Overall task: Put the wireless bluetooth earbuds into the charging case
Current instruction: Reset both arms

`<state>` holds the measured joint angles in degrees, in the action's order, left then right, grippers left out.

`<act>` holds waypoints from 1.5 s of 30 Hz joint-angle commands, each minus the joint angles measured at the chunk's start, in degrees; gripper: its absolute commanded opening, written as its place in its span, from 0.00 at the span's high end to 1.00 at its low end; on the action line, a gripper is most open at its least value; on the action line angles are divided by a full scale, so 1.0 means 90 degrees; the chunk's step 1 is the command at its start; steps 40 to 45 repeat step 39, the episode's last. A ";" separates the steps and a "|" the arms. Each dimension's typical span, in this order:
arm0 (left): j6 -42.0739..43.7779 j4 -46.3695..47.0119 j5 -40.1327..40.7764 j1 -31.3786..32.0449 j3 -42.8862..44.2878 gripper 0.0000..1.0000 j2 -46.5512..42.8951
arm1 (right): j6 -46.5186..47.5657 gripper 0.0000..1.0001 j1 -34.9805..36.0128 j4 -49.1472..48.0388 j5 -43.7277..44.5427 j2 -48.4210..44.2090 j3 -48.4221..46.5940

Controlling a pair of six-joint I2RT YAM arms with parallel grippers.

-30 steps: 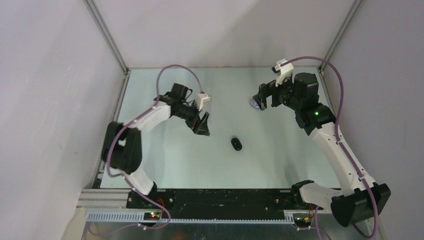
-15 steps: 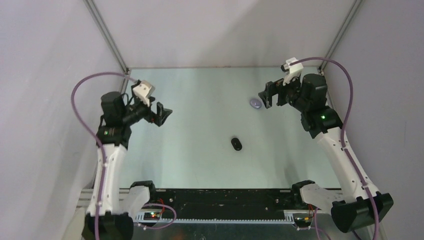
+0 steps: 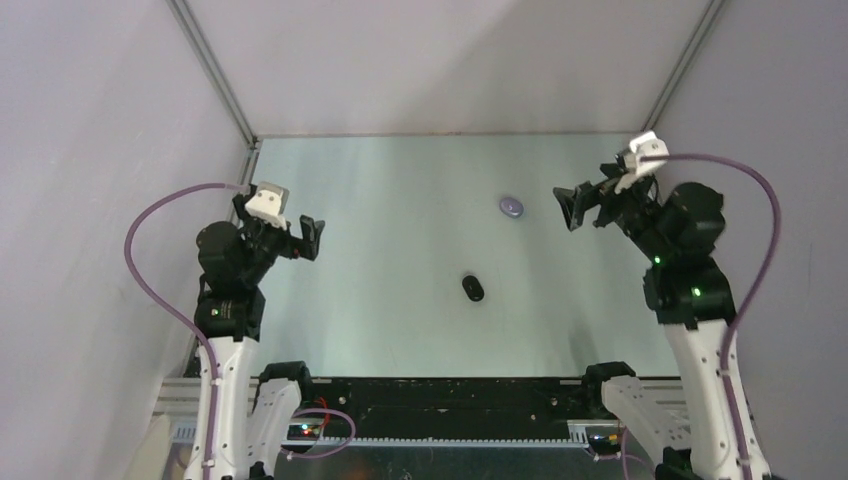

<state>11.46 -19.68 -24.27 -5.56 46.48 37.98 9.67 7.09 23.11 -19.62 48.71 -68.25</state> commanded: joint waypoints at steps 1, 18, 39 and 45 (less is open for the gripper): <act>-0.0803 0.1028 0.1264 -0.0052 -0.0109 0.01 -0.0101 | 0.0481 0.00 -0.0022 0.0461 0.0427 -0.0990 -0.0077; -0.0247 -0.0447 0.2407 -0.0050 0.0984 0.01 -0.0812 | -0.0241 0.01 -0.0005 0.1602 0.1931 -0.3046 0.1719; -0.0500 -0.0212 0.2540 -0.0055 0.0084 0.01 -0.1269 | 0.0025 0.01 0.0569 0.0752 0.3243 -0.3675 0.2729; -0.0500 -0.0212 0.2540 -0.0055 0.0084 0.01 -0.1269 | 0.0025 0.01 0.0569 0.0752 0.3243 -0.3675 0.2729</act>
